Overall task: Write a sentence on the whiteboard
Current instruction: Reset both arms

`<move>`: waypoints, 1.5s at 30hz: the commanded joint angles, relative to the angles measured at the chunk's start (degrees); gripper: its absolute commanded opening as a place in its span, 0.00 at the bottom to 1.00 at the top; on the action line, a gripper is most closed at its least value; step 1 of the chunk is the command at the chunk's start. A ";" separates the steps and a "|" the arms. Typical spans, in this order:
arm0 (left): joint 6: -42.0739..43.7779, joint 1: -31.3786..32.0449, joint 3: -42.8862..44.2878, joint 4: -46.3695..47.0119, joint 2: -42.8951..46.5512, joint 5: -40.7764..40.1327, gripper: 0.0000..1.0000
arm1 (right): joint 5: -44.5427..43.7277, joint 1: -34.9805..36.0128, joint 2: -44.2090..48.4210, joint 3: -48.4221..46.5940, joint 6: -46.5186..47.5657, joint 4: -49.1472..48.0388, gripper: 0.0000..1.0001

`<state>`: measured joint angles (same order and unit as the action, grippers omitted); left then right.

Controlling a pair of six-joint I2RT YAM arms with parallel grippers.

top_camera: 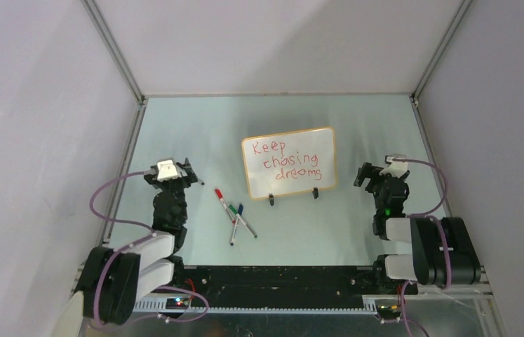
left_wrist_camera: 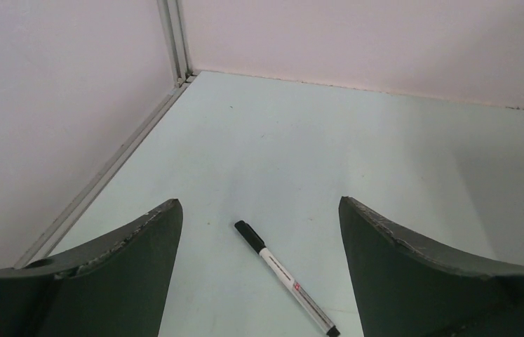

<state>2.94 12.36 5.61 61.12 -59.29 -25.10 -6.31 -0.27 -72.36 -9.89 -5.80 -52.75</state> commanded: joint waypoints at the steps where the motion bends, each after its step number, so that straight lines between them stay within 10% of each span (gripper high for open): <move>1: -2.21 -3.32 -1.04 18.22 -8.24 4.26 0.87 | -2.24 1.84 -4.53 -3.36 2.49 -4.19 0.95; 14: -5.07 -4.35 0.17 23.42 -15.58 0.09 0.97 | -6.94 2.50 -5.42 -3.00 1.63 -5.69 0.99; 20: -1.40 -4.56 6.63 7.30 -13.59 9.66 0.99 | -6.97 2.47 -5.39 -2.96 1.67 -5.70 0.99; 27: -0.05 -1.05 -3.66 24.76 -7.64 -0.30 0.99 | -6.92 2.47 -5.37 -3.02 1.67 -5.77 0.99; 33: 5.78 4.33 2.82 -11.50 11.79 -9.91 0.99 | -6.84 2.47 -5.41 -3.10 1.67 -5.67 0.99; 40: 8.67 1.59 -3.88 23.88 -14.11 -11.10 0.99 | -6.86 2.47 -5.41 -3.03 1.60 -5.65 0.99; 45: 3.75 -4.06 -1.04 10.73 -10.34 -1.20 0.99 | -6.82 2.47 -5.36 -3.08 1.66 -5.62 0.99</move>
<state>8.43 11.99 1.48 71.33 -73.10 -32.56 -12.21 2.39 -77.71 -11.18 -4.47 -55.61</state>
